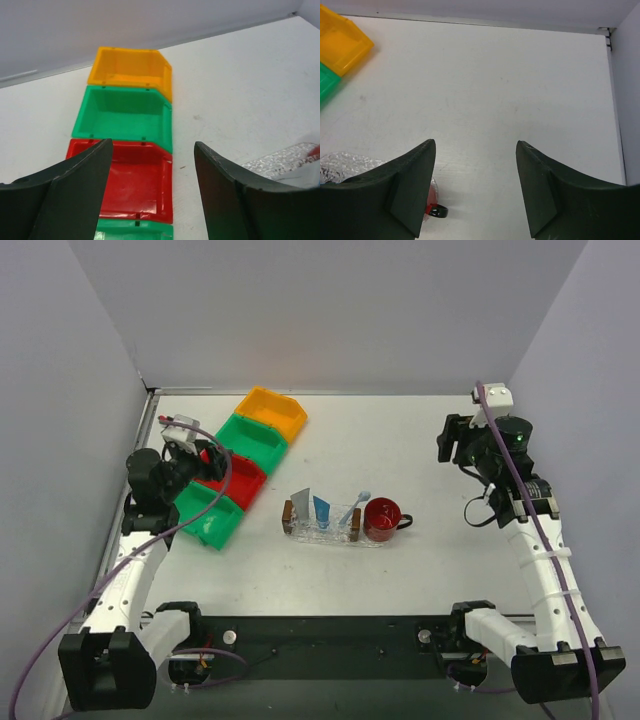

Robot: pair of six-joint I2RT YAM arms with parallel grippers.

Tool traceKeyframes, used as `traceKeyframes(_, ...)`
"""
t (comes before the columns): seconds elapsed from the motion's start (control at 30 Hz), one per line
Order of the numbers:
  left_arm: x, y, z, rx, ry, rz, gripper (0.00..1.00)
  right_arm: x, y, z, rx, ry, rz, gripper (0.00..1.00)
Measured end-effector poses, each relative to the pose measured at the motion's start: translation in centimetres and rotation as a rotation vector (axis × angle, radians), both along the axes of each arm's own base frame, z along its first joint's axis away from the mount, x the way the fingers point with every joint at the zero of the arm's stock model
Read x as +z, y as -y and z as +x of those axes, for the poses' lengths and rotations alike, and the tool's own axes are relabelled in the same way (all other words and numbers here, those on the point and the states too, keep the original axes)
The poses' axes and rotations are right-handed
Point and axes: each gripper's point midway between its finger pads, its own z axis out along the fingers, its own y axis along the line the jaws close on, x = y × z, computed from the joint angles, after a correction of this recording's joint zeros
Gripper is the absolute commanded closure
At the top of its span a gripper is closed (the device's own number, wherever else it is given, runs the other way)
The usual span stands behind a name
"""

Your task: Prepare toiletry sets of a toothbrush and toothpaste on the tray

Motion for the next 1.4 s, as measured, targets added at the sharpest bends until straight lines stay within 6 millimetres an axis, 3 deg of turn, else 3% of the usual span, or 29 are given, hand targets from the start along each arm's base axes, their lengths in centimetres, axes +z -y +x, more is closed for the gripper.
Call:
traceKeyframes(0.2, -1.1, -6.2, 0.2, 0.201, -0.022, -0.05, 0.19, -0.5, 3.1, 0.0, -0.135, -0.024, 0.032, 0.36)
traceKeyframes(0.33, -0.8, -8.0, -0.3, 0.269, -0.002, -0.045, 0.14, -0.8, 4.3, -0.4, -0.195, -0.043, 0.044, 0.31)
traceKeyframes(0.4, -0.6, -8.3, -0.4, 0.286, 0.007, -0.032, 0.12, -0.6, 4.7, -0.7, -0.219, -0.036, 0.049, 0.23)
traceKeyframes(0.43, -0.6, -8.5, -0.5, 0.291, 0.01, -0.024, 0.12, -0.4, 4.9, -0.8, -0.232, -0.029, 0.05, 0.06)
traceKeyframes(0.47, -0.6, -8.6, -0.6, 0.297, 0.01, -0.015, 0.12, -0.1, 5.1, -1.0, -0.244, -0.02, 0.054, 0.02)
traceKeyframes(0.67, -1.1, -9.2, -1.0, 0.329, -0.009, 0.011, 0.12, 1.0, 5.4, -1.5, -0.262, 0.013, 0.059, 0.0)
traceKeyframes(1.1, -0.3, -8.8, -1.6, 0.311, -0.001, 0.01, 0.1, -2.2, 5.0, -1.4, -0.202, -0.071, -0.007, 0.0)
traceKeyframes(1.4, 0.1, -8.6, -1.8, 0.31, 0.005, -0.007, 0.09, -1.2, 4.4, -2.6, -0.16, -0.005, -0.046, 0.0)
